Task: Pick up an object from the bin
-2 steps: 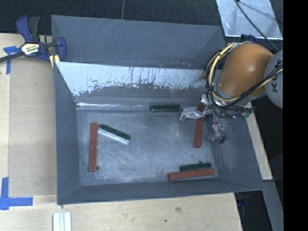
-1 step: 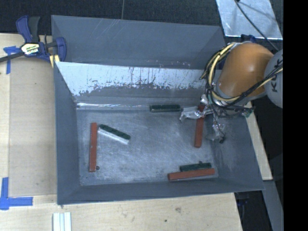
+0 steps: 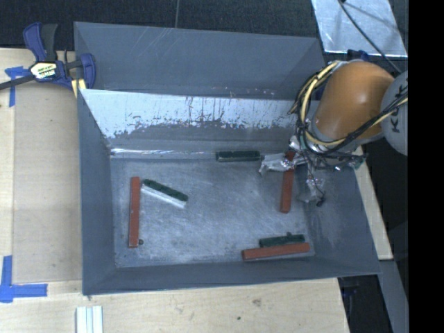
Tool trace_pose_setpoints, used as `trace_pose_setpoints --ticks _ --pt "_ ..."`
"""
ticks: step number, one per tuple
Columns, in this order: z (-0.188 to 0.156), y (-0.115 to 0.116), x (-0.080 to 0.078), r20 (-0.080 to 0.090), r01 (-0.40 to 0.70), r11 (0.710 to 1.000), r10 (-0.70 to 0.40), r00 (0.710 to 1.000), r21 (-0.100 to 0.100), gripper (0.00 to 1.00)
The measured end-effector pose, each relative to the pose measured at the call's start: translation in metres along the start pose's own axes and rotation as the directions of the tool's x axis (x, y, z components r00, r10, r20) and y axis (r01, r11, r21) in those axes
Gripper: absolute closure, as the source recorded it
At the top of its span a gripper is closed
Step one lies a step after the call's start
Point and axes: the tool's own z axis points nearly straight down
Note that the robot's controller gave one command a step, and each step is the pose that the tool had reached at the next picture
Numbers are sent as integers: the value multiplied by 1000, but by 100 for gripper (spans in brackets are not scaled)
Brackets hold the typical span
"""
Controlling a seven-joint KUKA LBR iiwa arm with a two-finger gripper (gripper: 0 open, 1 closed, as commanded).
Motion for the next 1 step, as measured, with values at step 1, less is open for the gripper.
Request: trace_pose_setpoints --ticks 1 --pt "0 0 -1 1 1 1000 -1 1000 0 100"
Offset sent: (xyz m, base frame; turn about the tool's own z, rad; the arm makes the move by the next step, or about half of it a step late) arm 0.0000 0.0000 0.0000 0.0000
